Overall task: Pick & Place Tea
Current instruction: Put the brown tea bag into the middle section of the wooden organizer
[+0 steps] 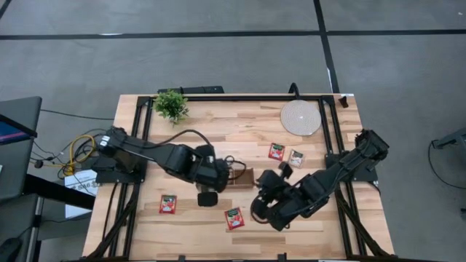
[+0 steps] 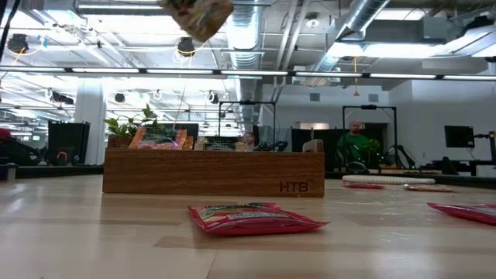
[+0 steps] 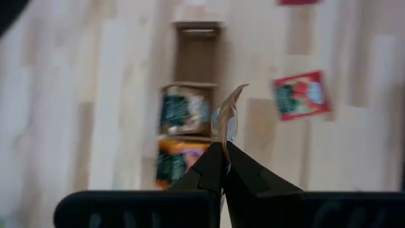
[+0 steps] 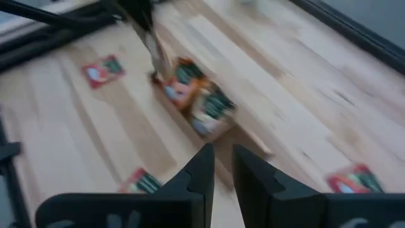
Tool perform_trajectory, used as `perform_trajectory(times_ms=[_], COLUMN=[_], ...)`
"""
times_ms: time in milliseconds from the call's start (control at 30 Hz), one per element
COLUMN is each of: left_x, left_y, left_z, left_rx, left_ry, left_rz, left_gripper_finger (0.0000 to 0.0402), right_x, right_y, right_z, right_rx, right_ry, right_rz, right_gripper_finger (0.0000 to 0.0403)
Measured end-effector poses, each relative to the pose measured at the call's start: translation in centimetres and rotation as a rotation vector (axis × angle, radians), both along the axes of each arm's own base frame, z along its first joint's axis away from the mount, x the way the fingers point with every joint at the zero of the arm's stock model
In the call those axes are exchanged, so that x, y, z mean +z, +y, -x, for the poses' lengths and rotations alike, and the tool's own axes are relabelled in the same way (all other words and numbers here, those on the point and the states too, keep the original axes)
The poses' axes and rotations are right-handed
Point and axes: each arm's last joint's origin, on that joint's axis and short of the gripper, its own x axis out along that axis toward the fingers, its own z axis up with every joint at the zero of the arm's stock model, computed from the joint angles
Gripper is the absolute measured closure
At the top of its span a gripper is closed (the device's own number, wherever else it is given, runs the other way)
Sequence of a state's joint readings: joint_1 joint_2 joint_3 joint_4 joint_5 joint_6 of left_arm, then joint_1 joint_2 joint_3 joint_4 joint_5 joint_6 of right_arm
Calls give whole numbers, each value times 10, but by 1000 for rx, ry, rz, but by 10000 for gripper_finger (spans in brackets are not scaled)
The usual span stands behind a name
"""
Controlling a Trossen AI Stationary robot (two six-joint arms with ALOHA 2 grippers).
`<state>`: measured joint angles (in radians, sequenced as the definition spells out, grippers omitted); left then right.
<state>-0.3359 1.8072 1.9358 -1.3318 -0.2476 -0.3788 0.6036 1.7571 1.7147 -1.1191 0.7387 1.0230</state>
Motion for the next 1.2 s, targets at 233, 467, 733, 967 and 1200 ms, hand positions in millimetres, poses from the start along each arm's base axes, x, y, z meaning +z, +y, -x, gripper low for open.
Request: perform_trajectory(times_ms=[233, 467, 733, 967, 1200], left_x=[24, 52, 53, 56, 58], left_y=[-6, -13, -18, -17, -19], left_z=[-1, 6, 8, 4, 4], left_rx=[-120, -222, -259, -253, -258], left_ry=[-45, -151, -166, -238, -276], left_rz=[170, 309, 297, 214, 115], left_gripper_finger=[401, 401, 401, 401, 401], right_x=[-15, -14, -14, -12, -4], right_y=[0, 0, 5, 4, 6], right_z=[-13, -14, -13, -21, -23], right_rx=[10, 8, 53, 104, 151], right_ry=[-38, -45, -26, -42, -92], right_rz=[-10, -10, -83, -122, -120], right_gripper_finger=[356, 356, 356, 340, 295])
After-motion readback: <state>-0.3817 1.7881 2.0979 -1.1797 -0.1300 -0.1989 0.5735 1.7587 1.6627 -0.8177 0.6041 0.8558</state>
